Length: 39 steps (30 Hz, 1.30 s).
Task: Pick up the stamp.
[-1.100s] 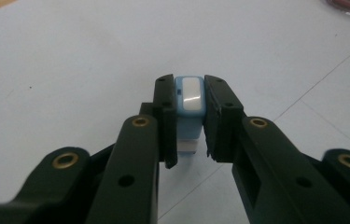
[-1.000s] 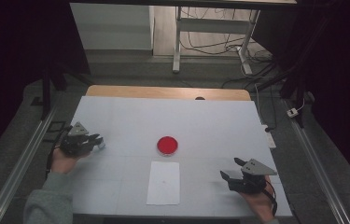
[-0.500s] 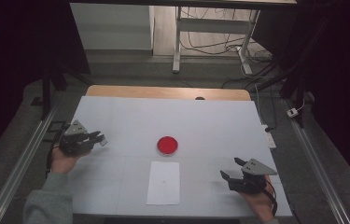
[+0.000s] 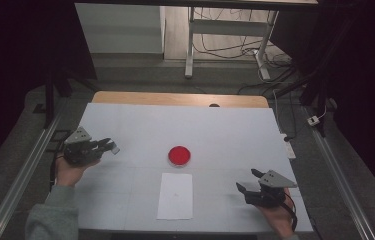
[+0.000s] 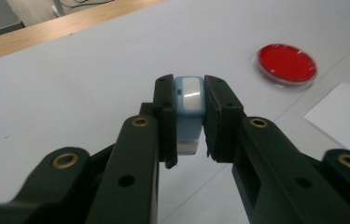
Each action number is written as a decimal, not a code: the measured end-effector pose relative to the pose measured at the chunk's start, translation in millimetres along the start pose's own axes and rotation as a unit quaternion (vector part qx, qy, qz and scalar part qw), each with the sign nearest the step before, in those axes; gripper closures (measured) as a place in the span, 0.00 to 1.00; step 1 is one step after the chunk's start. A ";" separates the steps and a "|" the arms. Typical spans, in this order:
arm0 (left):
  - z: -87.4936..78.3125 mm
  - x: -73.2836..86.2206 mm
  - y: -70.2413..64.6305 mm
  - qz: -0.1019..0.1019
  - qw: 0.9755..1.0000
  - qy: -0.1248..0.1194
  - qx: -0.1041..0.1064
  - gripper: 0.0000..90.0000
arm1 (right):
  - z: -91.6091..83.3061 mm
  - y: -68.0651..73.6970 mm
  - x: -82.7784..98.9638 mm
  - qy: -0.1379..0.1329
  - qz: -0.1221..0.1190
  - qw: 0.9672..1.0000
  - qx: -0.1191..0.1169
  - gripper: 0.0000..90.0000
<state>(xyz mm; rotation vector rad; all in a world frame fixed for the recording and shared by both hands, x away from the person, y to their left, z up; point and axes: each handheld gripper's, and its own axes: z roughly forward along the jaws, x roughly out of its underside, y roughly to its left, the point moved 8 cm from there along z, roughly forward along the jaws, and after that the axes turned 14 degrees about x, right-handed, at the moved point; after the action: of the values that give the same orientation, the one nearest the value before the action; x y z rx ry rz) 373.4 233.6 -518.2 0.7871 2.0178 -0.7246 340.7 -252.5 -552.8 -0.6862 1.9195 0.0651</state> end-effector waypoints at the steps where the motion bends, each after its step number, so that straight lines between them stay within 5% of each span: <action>1: -0.3 -1.5 -1.4 -0.001 1.000 -0.005 0.004 0.84 | -0.1 0.0 -0.1 0.000 0.000 1.000 0.000 0.27; 19: 3.2 -15.3 -19.2 -0.013 0.999 -0.032 0.042 0.84 | 0.1 0.3 -0.2 -0.003 -0.001 1.000 0.001 0.27; 39: 16.5 -38.6 -63.9 0.007 0.993 -0.051 0.110 0.84 | -0.3 -0.4 0.0 -0.002 -0.001 1.000 0.002 0.27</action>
<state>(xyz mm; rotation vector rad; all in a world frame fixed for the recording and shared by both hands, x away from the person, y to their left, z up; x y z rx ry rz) 351.6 170.8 -480.5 0.8702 1.8605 -0.9710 340.6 -253.0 -552.6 -0.6858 1.9139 0.0612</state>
